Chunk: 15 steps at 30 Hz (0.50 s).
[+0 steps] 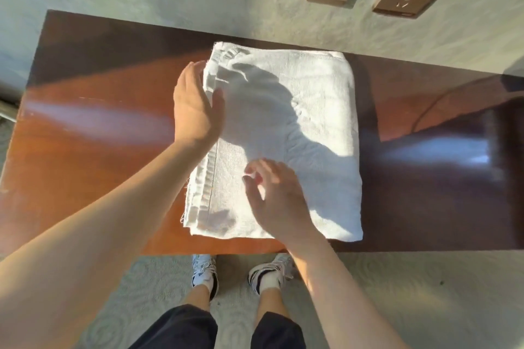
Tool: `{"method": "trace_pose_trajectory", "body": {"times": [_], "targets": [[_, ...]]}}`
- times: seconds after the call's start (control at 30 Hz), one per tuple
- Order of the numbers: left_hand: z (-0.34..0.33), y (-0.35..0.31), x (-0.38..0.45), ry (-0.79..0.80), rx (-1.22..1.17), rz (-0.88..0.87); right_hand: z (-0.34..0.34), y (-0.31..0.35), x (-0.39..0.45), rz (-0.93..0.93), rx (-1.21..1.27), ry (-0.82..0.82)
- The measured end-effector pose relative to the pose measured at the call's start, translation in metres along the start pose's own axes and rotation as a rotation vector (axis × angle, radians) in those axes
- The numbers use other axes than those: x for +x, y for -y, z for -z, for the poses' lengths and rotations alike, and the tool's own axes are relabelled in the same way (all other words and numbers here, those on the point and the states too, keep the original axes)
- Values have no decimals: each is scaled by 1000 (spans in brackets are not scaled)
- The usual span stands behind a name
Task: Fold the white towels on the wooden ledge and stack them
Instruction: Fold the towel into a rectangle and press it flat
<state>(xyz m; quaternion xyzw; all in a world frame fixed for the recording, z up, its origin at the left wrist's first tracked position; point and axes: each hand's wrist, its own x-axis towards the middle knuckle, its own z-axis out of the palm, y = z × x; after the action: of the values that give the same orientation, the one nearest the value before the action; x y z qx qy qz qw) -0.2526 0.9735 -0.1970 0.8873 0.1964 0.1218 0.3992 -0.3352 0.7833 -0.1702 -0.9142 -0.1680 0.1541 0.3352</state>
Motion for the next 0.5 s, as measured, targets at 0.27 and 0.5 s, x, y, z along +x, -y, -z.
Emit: {"method": "trace_pose_trajectory", "body": {"times": [0.27,0.5], "targets": [[-55,-27,-206,352,312,-156,48,-97,52,252,-503,-22],[-45,6,-147,503,585,-526,46,-116,20,63,-430,-97]]}}
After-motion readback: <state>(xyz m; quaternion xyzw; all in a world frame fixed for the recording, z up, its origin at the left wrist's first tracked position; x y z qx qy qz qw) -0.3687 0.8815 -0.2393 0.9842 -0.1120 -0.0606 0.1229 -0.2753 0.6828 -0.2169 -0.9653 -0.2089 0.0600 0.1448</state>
